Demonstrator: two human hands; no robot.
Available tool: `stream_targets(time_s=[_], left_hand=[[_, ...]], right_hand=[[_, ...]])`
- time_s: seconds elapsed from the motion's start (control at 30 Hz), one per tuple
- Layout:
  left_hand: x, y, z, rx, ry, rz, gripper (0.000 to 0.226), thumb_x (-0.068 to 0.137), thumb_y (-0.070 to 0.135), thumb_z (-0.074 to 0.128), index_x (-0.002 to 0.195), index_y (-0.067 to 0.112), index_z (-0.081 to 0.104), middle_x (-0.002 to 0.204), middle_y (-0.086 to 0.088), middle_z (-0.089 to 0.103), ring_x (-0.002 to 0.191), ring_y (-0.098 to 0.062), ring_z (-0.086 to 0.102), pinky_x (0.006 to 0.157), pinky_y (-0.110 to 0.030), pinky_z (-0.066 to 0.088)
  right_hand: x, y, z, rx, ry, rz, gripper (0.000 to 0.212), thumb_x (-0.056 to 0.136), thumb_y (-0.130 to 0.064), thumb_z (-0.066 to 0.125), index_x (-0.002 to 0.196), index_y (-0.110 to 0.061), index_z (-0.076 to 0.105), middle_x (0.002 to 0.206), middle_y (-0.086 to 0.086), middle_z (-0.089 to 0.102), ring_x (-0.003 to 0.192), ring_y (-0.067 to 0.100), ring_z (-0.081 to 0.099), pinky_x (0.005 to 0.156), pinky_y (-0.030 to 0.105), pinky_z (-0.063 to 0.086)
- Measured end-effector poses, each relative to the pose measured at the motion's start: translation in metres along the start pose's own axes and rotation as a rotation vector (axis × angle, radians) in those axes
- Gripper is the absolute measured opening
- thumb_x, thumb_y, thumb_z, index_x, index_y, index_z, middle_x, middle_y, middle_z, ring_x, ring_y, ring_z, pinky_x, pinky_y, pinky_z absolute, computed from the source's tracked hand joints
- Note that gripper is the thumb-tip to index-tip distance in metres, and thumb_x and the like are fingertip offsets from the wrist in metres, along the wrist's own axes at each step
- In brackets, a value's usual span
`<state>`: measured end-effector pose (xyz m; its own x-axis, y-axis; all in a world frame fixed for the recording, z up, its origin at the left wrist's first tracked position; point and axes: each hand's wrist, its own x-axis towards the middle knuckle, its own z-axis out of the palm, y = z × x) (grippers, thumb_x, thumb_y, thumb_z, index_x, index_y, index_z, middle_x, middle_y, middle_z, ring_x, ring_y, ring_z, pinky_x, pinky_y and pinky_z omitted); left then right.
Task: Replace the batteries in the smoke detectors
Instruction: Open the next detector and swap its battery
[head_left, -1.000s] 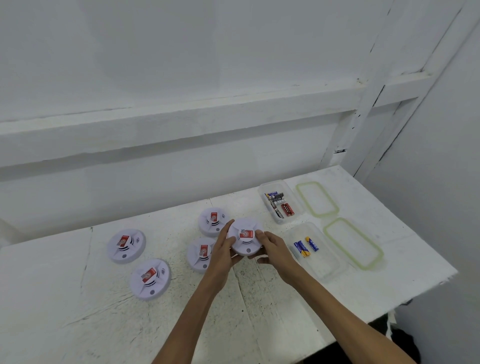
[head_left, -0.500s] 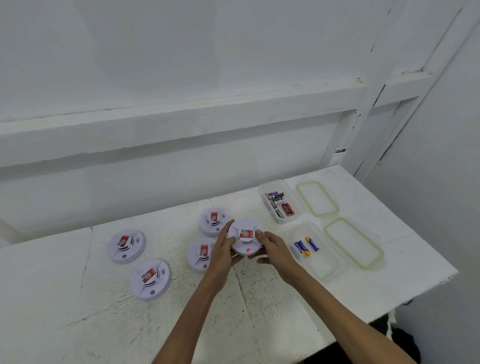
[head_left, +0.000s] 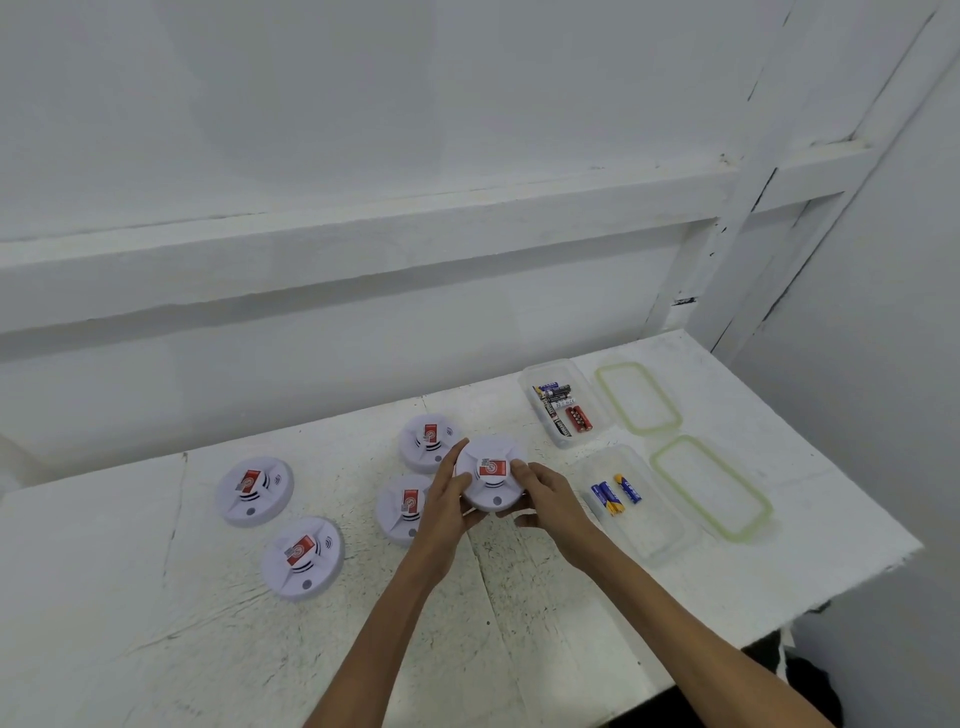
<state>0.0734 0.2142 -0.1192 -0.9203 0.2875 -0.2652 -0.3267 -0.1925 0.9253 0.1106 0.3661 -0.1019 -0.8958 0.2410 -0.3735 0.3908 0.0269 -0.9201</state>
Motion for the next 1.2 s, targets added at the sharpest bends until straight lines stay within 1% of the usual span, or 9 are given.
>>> stream_targets(time_s=[0.13, 0.33, 0.47, 0.6, 0.83, 0.97, 1.03, 1.13, 1.2], left_hand=[[0.000, 0.006, -0.005, -0.014, 0.025, 0.005, 0.039, 0.107, 0.018, 0.046, 0.143, 0.035, 0.049, 0.139, 0.001, 0.061, 0.119, -0.021, 0.065, 0.086, -0.037, 0.061], [0.007, 0.024, -0.028, -0.056, 0.135, 0.002, 0.040, 0.105, 0.013, 0.049, 0.144, 0.022, 0.053, 0.135, -0.006, 0.066, 0.120, -0.026, 0.065, 0.088, -0.032, 0.061], [0.009, 0.042, -0.047, 0.007, 0.290, 0.002, 0.038, 0.104, 0.011, 0.050, 0.142, 0.014, 0.054, 0.134, -0.014, 0.064, 0.121, -0.033, 0.063, 0.100, -0.046, 0.054], [0.010, 0.050, -0.085, 0.070, 0.291, 0.042, 0.036, 0.105, 0.016, 0.050, 0.140, 0.022, 0.057, 0.129, -0.006, 0.069, 0.117, -0.027, 0.067, 0.097, -0.051, 0.057], [0.032, 0.060, -0.137, 0.141, 0.315, 0.005, 0.042, 0.107, 0.032, 0.042, 0.142, 0.014, 0.055, 0.133, -0.006, 0.068, 0.119, -0.024, 0.066, 0.098, -0.043, 0.057], [0.033, 0.062, -0.146, 0.129, 0.388, -0.024, 0.045, 0.106, 0.036, 0.044, 0.148, 0.019, 0.041, 0.140, -0.002, 0.056, 0.125, -0.022, 0.059, 0.107, -0.048, 0.050], [0.035, 0.055, -0.153, 0.150, 0.416, -0.028, 0.049, 0.103, 0.039, 0.047, 0.148, 0.021, 0.040, 0.139, -0.005, 0.058, 0.123, -0.022, 0.060, 0.107, -0.049, 0.050], [0.047, 0.031, -0.171, 0.179, 0.430, -0.057, 0.079, 0.083, 0.063, 0.052, 0.150, 0.021, 0.043, 0.148, -0.004, 0.054, 0.131, -0.022, 0.055, 0.112, -0.049, 0.045], [0.033, 0.045, -0.159, 0.221, 0.419, -0.112, 0.068, 0.089, 0.060, 0.051, 0.144, 0.020, 0.048, 0.150, -0.001, 0.050, 0.133, -0.020, 0.051, 0.114, -0.044, 0.042]], right_hand=[[0.003, -0.005, 0.008, -0.015, -0.011, -0.008, 0.037, 0.100, -0.052, 0.048, 0.110, -0.020, 0.065, 0.102, 0.004, 0.074, 0.090, 0.023, 0.074, 0.075, 0.031, 0.060], [0.014, -0.025, 0.037, -0.009, -0.048, -0.034, 0.039, 0.098, -0.052, 0.052, 0.119, -0.020, 0.056, 0.106, 0.006, 0.073, 0.086, 0.022, 0.075, 0.070, 0.029, 0.060], [0.026, -0.040, 0.067, 0.044, -0.029, -0.038, 0.037, 0.097, -0.041, 0.060, 0.123, -0.018, 0.048, 0.110, 0.006, 0.068, 0.092, 0.021, 0.073, 0.071, 0.032, 0.062], [0.040, -0.053, 0.099, -0.074, -0.048, -0.067, 0.035, 0.097, -0.042, 0.058, 0.122, -0.019, 0.049, 0.114, 0.003, 0.065, 0.098, 0.017, 0.069, 0.083, 0.039, 0.062], [0.053, -0.071, 0.146, -0.161, -0.137, -0.049, 0.021, 0.098, -0.020, 0.055, 0.118, -0.014, 0.054, 0.103, 0.002, 0.067, 0.086, 0.013, 0.071, 0.056, 0.012, 0.052], [0.064, -0.067, 0.163, -0.260, -0.173, -0.043, 0.015, 0.094, -0.014, 0.056, 0.105, -0.007, 0.064, 0.094, 0.006, 0.073, 0.080, 0.016, 0.074, 0.083, 0.040, 0.061], [0.068, -0.064, 0.169, -0.311, -0.183, -0.057, 0.013, 0.092, -0.013, 0.056, 0.100, -0.009, 0.065, 0.091, 0.008, 0.074, 0.078, 0.018, 0.075, 0.085, 0.046, 0.059], [0.072, -0.059, 0.173, -0.365, -0.168, -0.087, 0.024, 0.091, -0.011, 0.056, 0.106, 0.005, 0.065, 0.091, 0.020, 0.073, 0.083, 0.031, 0.073, 0.082, 0.050, 0.059], [0.074, -0.055, 0.174, -0.389, -0.160, -0.091, 0.026, 0.091, -0.011, 0.056, 0.108, 0.007, 0.064, 0.092, 0.021, 0.072, 0.087, 0.036, 0.071, 0.083, 0.052, 0.058]])
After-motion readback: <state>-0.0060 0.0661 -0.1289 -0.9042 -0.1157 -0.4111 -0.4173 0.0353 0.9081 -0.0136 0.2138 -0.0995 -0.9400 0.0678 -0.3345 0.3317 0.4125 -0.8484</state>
